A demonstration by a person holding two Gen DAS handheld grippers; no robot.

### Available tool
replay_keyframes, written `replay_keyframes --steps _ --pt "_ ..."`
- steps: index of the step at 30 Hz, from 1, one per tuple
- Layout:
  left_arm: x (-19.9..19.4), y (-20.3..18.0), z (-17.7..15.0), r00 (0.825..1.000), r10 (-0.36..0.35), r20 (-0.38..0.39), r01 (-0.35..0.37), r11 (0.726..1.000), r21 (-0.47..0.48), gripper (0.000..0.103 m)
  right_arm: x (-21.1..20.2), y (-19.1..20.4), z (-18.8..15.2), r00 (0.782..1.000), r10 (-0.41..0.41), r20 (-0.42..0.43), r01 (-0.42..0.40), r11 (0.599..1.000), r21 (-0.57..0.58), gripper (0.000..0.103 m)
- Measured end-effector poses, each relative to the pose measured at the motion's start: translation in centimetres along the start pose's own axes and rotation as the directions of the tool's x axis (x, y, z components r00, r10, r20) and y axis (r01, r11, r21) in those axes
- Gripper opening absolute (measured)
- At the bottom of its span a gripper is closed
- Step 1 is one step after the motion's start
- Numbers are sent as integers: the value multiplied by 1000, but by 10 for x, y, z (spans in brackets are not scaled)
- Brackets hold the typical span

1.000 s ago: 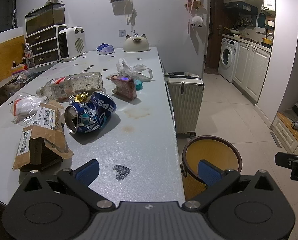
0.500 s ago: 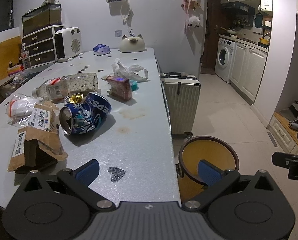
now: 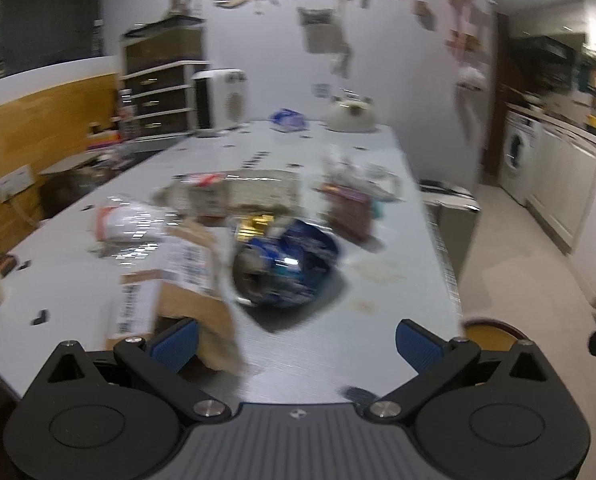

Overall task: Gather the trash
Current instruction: 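Reach the right tool to the blue Pepsi can and close on it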

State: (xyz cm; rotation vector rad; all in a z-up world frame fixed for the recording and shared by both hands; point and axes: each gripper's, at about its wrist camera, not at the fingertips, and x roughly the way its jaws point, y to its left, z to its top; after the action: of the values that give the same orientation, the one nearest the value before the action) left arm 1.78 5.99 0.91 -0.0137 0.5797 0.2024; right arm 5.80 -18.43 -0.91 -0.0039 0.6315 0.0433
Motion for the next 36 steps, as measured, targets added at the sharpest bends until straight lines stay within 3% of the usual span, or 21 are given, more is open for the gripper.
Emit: replay_keyframes --steps 8,14,20,25,28,30,34,35,36 --pt "0 55 3 993 114 16 -112 991 -77 103 25 44 27 992 117 55 -111 989 -100 103" --pt "-3 87 -2 987 157 36 -151 980 -130 103 45 84 51 959 258 120 -242 961 -133 103" --pt "-12 96 -10 984 160 84 -152 984 -91 103 74 120 74 864 470 178 -454 882 -126 103" --pt "-4 107 -14 997 76 13 -73 989 -129 103 107 158 92 855 504 125 -488 862 -135 103" --pt "-7 112 -17 999 42 29 -36 986 -163 103 128 175 94 847 530 30 -522 842 -134 102" --pt "-9 115 -16 999 14 45 -5 980 -198 103 136 183 91 833 554 -9 -550 825 -131 83" --pt "-8 111 -9 997 -2 79 20 974 -225 100 140 183 80 790 610 -66 -613 781 -118 60" --pt "-7 107 -8 996 -17 89 37 974 -225 96 140 182 76 785 615 -70 -619 776 -121 48" --pt "-5 103 -6 995 -37 92 57 974 -221 94 139 180 73 783 618 -75 -622 774 -118 45"
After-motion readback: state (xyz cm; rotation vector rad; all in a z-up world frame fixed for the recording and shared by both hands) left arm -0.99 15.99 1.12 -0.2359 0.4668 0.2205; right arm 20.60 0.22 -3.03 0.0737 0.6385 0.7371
